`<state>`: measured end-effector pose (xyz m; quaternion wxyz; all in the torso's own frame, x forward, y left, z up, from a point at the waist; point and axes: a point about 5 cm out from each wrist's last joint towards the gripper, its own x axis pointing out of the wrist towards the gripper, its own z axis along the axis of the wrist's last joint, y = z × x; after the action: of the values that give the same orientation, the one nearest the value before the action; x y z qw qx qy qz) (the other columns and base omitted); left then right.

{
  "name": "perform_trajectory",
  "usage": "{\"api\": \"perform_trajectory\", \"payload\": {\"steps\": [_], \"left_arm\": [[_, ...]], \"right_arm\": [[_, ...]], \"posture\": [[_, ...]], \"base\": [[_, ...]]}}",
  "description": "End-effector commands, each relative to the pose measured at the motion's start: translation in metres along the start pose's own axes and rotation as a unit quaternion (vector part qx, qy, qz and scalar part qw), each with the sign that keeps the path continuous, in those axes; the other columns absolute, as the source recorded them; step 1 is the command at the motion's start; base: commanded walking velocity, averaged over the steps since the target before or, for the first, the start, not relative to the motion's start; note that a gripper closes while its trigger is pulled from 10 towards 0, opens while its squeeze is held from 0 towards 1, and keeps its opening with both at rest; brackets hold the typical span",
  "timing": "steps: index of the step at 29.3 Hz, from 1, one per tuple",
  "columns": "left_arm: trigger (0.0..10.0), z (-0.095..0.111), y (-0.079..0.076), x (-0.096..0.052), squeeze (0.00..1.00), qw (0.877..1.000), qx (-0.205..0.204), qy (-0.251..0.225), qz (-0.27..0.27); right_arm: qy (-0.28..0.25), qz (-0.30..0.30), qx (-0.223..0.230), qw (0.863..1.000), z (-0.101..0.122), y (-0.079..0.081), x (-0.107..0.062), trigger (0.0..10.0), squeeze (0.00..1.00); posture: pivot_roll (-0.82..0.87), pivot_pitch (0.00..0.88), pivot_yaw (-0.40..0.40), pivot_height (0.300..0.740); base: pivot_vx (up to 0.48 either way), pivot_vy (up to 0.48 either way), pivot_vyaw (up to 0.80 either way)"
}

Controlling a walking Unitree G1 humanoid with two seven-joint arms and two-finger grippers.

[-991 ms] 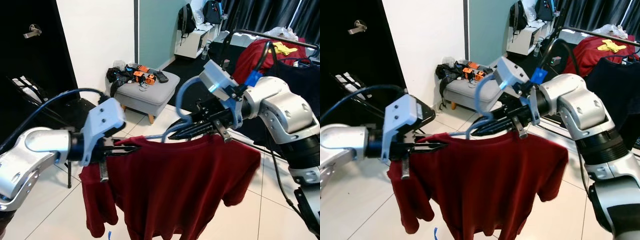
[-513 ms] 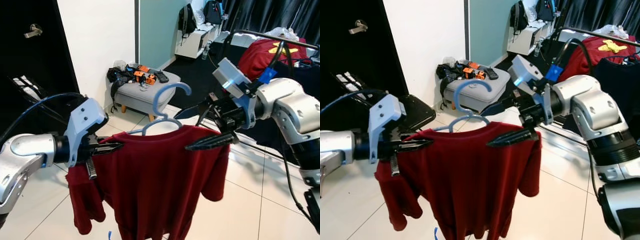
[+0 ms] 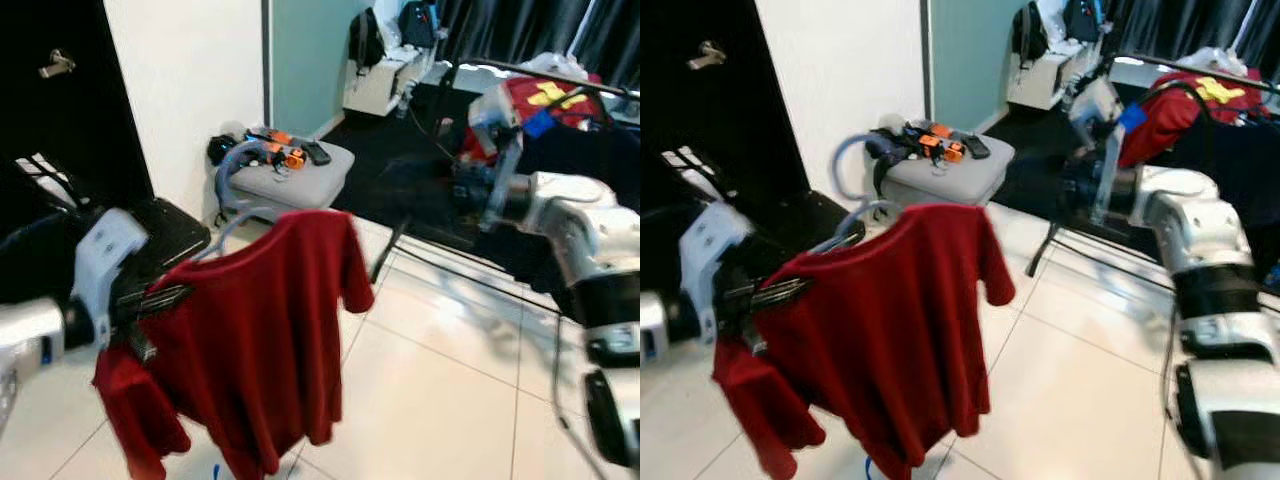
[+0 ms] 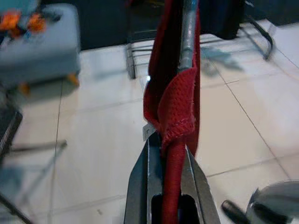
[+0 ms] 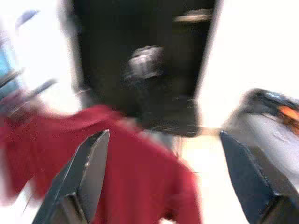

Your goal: Hang hanger

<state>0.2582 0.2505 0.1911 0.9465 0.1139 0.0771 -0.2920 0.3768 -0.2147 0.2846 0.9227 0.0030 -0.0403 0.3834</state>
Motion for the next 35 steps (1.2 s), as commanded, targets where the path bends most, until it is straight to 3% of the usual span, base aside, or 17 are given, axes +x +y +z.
{"api": "perform_trajectory", "payload": {"steps": [1,6,7,8,9,10,11,12,14,15,16,18,20,23,27,31,35], "left_arm": [[0.0,-0.011,0.009,-0.005,0.00,0.998,-0.017,-0.007,0.060],[0.0,-0.021,0.010,-0.005,0.00,0.994,-0.037,-0.014,0.098],[0.0,-0.026,0.012,-0.003,0.00,0.990,-0.053,-0.022,0.132],[0.0,-0.026,0.012,-0.003,0.00,0.990,-0.053,-0.022,0.132],[9.7,-0.031,0.011,0.000,0.00,0.984,-0.073,-0.036,0.160],[10.0,-0.035,0.007,0.004,0.00,0.976,-0.110,-0.055,0.178],[10.0,-0.035,0.007,0.004,0.00,0.976,-0.110,-0.055,0.178],[10.0,-0.038,0.004,0.008,0.00,0.969,-0.143,-0.070,0.190],[10.0,-0.038,0.004,0.008,0.00,0.969,-0.143,-0.070,0.190],[10.0,-0.041,0.000,0.011,0.00,0.963,-0.168,-0.086,0.194],[10.0,-0.041,0.000,0.011,0.00,0.963,-0.168,-0.086,0.194],[10.0,-0.051,-0.006,0.015,0.00,0.960,-0.180,-0.089,0.197],[10.0,-0.051,-0.006,0.015,0.00,0.960,-0.180,-0.089,0.197],[10.0,-0.050,-0.008,0.017,0.00,0.959,-0.171,-0.102,0.200],[10.0,-0.032,-0.006,0.020,0.00,0.965,-0.134,-0.125,0.189],[10.0,0.008,-0.005,0.028,0.00,0.971,-0.080,-0.164,0.155],[10.0,0.025,-0.007,0.032,0.00,0.971,-0.063,-0.182,0.141]], "right_arm": [[-0.018,-0.135,0.066,0.989,-0.024,-0.023,-0.015,10.0,1.00],[-0.025,-0.198,0.102,0.974,-0.041,-0.032,-0.026,10.0,1.00],[-0.020,-0.219,0.124,0.968,-0.057,-0.032,-0.031,10.0,0.65],[-0.020,-0.219,0.124,0.968,-0.057,-0.032,-0.031,10.0,0.65],[-0.012,-0.229,0.157,0.961,-0.077,-0.028,-0.034,10.0,0.00],[0.007,-0.233,0.186,0.955,-0.101,-0.020,-0.034,10.0,0.00],[0.007,-0.233,0.186,0.955,-0.101,-0.020,-0.034,10.0,0.00],[0.028,-0.227,0.208,0.951,-0.123,-0.007,-0.031,10.0,0.00],[0.028,-0.227,0.208,0.951,-0.123,-0.007,-0.031,10.0,0.00],[0.049,-0.228,0.227,0.945,-0.144,0.006,-0.027,10.0,0.00],[0.049,-0.228,0.227,0.945,-0.144,0.006,-0.027,10.0,0.00],[0.090,-0.240,0.243,0.935,-0.180,0.028,-0.023,10.0,0.00],[0.090,-0.240,0.243,0.935,-0.180,0.028,-0.023,10.0,0.00],[0.116,-0.274,0.249,0.922,-0.201,0.038,-0.025,10.0,0.00],[0.125,-0.291,0.234,0.919,-0.204,0.039,-0.025,10.0,0.00],[0.120,-0.305,0.231,0.916,-0.200,0.035,-0.024,10.0,0.00],[0.117,-0.309,0.227,0.916,-0.199,0.036,-0.023,10.0,0.00]], "posture": [[-0.05,0.000,-0.043,0.740],[-0.05,0.000,-0.043,0.740],[-0.05,0.000,-0.042,0.740],[-0.05,0.000,-0.042,0.740],[-0.06,0.000,-0.042,0.740],[-0.06,0.000,-0.043,0.740],[-0.06,0.000,-0.043,0.740],[-0.06,0.000,-0.042,0.740],[-0.06,0.000,-0.042,0.740],[-0.06,0.000,-0.042,0.740],[-0.06,0.000,-0.042,0.740],[-0.06,0.000,-0.041,0.740],[-0.06,0.000,-0.041,0.740],[-0.07,0.000,-0.043,0.740],[-0.07,0.000,-0.046,0.740],[-0.08,0.000,-0.049,0.740],[-0.08,0.000,-0.048,0.740]], "base": [[0.000,0.000,0.00],[0.000,0.000,0.00],[0.000,0.000,0.00],[0.000,0.000,0.00],[0.000,0.000,0.00],[0.000,0.000,0.00],[0.000,0.000,0.00],[0.000,0.000,-0.76],[0.000,0.000,-0.76],[0.000,0.000,-0.76],[0.000,0.000,-0.76],[0.000,0.000,-0.76],[0.000,0.000,-0.76],[0.160,0.000,-0.76],[0.480,0.000,-0.75],[0.480,0.000,-0.74],[0.480,0.000,-0.75]]}}
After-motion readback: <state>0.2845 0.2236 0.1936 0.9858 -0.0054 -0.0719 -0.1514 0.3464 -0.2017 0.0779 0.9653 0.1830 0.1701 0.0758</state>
